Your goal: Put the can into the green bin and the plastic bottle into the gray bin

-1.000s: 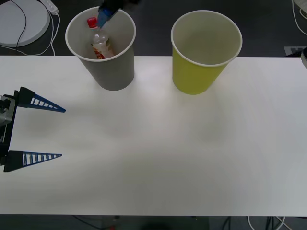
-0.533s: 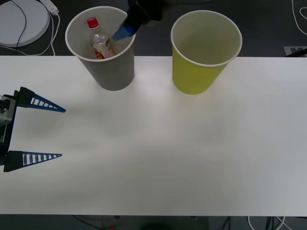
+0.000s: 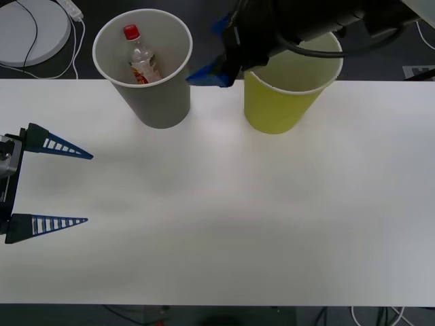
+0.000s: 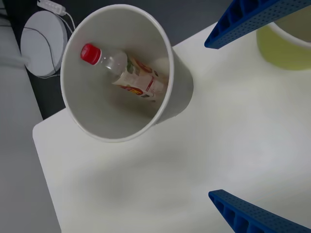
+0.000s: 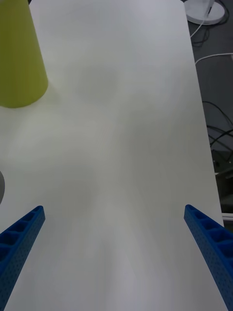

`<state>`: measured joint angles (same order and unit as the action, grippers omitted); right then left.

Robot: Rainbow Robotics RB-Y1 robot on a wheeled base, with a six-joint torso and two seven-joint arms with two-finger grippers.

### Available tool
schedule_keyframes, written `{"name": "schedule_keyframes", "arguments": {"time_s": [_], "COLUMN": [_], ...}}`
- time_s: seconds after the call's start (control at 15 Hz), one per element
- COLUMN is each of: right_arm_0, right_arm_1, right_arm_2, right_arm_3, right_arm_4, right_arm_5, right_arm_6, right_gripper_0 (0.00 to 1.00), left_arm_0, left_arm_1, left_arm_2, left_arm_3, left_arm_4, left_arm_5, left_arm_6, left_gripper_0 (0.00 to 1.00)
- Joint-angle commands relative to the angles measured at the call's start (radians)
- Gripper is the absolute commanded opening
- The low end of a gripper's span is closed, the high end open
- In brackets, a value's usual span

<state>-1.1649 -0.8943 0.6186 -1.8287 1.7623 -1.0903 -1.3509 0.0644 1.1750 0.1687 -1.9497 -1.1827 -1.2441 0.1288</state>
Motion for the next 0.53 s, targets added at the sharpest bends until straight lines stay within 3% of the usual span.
{"name": "schedule_keyframes", "arguments": {"time_s": [0.07, 0.27, 0.53], "right_arm_0": [0.122, 0.277, 0.487], "right_arm_1": [-0.064, -0.144, -0.181], "right_arm_2": [-0.060, -0.128, -0.278], "right_arm_3": [-0.110, -0.233, -0.320], "right_arm_4": [-0.004, -0.007, -0.021], "right_arm_5": [0.033, 0.095, 0.106], "right_arm_6": [0.035, 0.073, 0.200], "right_gripper_0": [1.00, 1.00, 1.00], "left_arm_0": [0.000, 0.000, 0.000], "left_arm_1": [0.000, 0.000, 0.000], "left_arm_2": [0.000, 0.000, 0.000], "left_arm_3": [0.000, 0.000, 0.000], "left_arm_4": [0.000, 0.000, 0.000], "left_arm_5": [0.000, 0.000, 0.000], "left_arm_6": [0.000, 0.000, 0.000], "left_gripper_0": [1.00, 1.00, 1.00]}}
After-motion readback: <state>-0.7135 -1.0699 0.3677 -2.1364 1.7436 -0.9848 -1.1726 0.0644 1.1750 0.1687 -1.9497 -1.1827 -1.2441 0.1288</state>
